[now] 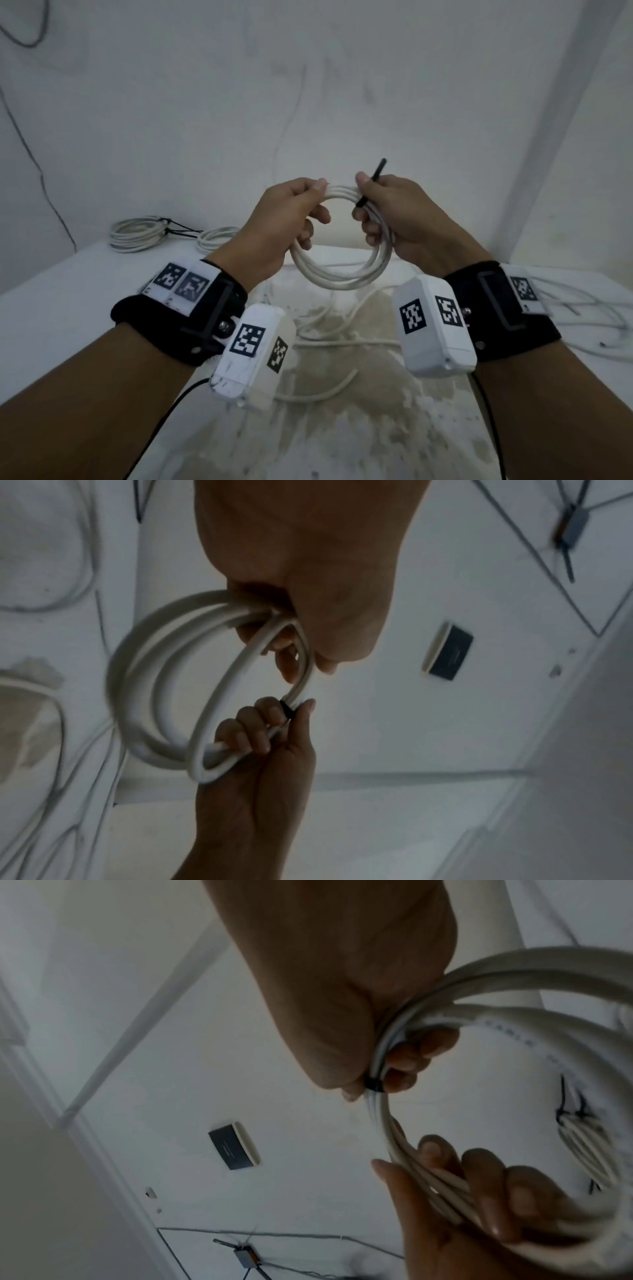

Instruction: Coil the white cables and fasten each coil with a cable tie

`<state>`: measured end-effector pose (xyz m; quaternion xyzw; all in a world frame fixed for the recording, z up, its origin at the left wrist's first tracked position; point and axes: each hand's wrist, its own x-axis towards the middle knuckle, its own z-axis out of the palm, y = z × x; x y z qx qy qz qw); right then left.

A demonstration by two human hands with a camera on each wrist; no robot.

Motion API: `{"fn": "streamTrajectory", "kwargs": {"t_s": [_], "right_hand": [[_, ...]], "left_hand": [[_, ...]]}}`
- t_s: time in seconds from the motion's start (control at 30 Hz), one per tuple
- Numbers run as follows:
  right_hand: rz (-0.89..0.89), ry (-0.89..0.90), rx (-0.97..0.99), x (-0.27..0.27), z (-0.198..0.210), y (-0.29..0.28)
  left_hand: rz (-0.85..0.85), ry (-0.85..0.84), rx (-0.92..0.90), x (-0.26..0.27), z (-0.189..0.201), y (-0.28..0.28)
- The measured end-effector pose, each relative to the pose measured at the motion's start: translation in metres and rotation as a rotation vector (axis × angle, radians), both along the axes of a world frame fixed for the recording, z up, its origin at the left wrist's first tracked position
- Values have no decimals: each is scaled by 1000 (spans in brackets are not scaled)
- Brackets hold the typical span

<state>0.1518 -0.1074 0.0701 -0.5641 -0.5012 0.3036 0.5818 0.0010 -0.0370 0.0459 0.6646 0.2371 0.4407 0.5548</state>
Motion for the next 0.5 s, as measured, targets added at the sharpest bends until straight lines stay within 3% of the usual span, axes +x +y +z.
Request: {"fn": "streamTrajectory", "kwargs": {"t_s": [0.1,0.2,0.3,0.4,0.5], "right_hand": [[1,91,-7,-27,10,21],[152,174,-87,-55,16,44],[332,26,-206,-70,20,66],[355,-48,-213,-80,19,96],[274,131,-231,-88,12,133]], "left_hand": [[89,-110,-133,-27,4,13],[264,-72,-45,-57,11,36],[341,-23,33,-94,17,63],[327,32,30,-122,9,85],[169,26,-170,-139,-8,104]]}}
